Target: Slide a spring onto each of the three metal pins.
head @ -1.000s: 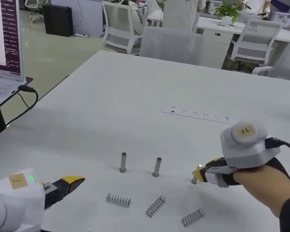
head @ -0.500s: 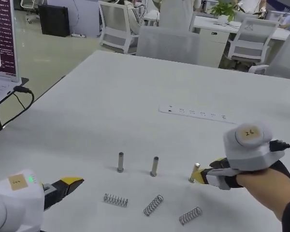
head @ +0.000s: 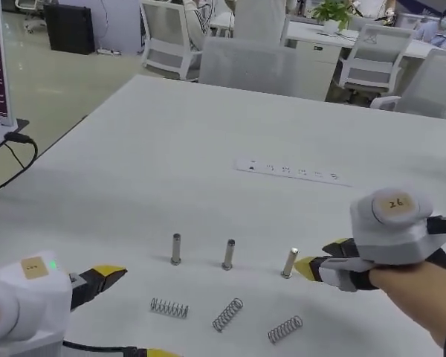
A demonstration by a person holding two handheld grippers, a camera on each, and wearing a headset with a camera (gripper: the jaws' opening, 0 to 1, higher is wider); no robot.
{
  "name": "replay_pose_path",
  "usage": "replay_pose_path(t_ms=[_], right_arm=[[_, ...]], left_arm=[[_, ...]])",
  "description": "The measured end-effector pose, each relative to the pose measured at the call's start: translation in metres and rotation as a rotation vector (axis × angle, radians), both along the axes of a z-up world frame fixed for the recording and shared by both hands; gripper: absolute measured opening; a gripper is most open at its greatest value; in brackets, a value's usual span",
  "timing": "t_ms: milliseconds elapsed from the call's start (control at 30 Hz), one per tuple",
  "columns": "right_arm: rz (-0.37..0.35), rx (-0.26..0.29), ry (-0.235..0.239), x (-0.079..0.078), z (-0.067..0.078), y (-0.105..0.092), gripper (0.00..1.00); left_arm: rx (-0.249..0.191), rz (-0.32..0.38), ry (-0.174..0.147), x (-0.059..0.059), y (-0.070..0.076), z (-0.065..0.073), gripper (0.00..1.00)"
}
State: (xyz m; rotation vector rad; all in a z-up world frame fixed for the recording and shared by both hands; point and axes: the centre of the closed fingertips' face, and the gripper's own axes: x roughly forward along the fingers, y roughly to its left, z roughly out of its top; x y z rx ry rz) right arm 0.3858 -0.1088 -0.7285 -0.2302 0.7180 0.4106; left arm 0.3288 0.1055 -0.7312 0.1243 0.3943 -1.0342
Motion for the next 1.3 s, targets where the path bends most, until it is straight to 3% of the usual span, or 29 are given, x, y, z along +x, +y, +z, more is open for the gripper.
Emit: replay_pose_path(t_ms=[433, 767, 1000, 1133, 1300], right_arm=[[-0.040, 0.031, -0.033, -0.022, 0.009, -0.006, 0.34], [-0.054, 0.057, -0.039, -0.034, 0.007, -0.008, 0.33], [-0.051, 0.060, -0.034, -0.035, 0.004, -0.007, 0.33], [-0.051, 0.066, -0.042, -0.034, 0.006, -0.007, 0.33], [-0.051, 0.067, -0.042, -0.035, 0.005, -0.008, 0.32]], left_arm=[[0.036, -0.051, 0.015, 0.007, -0.011, -0.014, 0.86], [0.054, -0.073, 0.033, 0.012, -0.010, -0.026, 0.79], [0.080, -0.108, 0.017, 0.016, -0.010, -0.032, 0.64], [0.092, -0.137, -0.027, 0.018, -0.012, -0.032, 0.52], [0.117, -0.150, -0.042, 0.023, -0.013, -0.039, 0.39]])
